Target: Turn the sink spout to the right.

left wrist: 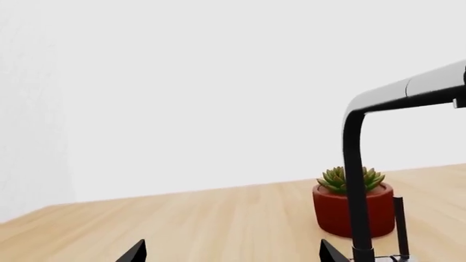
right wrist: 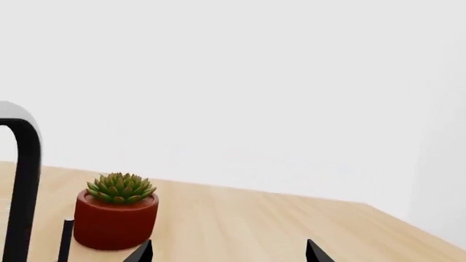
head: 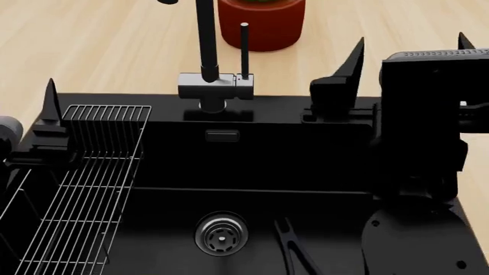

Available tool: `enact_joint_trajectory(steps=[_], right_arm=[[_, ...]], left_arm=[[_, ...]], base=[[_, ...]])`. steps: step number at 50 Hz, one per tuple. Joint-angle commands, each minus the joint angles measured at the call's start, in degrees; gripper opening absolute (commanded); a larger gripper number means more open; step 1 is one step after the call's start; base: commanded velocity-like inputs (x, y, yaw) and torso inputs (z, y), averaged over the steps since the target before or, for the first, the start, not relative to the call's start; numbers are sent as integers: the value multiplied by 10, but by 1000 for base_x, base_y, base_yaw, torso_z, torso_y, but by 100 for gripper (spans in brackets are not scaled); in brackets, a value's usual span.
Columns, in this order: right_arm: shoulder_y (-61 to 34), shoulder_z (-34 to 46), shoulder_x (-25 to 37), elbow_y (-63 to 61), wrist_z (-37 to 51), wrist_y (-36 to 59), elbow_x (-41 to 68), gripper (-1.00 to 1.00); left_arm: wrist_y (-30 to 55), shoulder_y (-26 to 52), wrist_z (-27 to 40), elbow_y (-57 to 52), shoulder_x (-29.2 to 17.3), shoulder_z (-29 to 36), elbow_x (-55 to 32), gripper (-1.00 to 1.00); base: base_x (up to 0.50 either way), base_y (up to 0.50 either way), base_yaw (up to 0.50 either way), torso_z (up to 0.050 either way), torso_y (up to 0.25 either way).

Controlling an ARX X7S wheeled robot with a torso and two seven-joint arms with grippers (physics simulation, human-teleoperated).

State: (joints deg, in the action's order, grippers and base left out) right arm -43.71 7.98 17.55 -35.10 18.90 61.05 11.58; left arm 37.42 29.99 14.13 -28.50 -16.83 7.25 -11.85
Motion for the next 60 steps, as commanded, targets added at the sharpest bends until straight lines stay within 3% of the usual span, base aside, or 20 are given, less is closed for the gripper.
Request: enact_joint_trajectory(steps=[1, 16, 39, 60], right_arm=[[-27, 14, -20, 5, -6, 8, 14, 100], [-58, 44, -44, -13, -7, 33, 29, 100], [-113, 62, -89, -119, 2, 155, 78, 100], [-94, 41, -148, -102, 9, 132, 111, 100]], left_arm=[[13, 3, 7, 2, -2, 4, 1, 100], [-1, -4, 2, -1, -9, 9, 0, 100], [-6, 3, 6, 9, -12, 14, 1, 100], [-9, 2, 9, 13, -15, 20, 0, 100]], base=[[0, 0, 0, 0, 0], [0, 0, 0, 0, 0], [0, 0, 0, 0, 0], [0, 0, 0, 0, 0]])
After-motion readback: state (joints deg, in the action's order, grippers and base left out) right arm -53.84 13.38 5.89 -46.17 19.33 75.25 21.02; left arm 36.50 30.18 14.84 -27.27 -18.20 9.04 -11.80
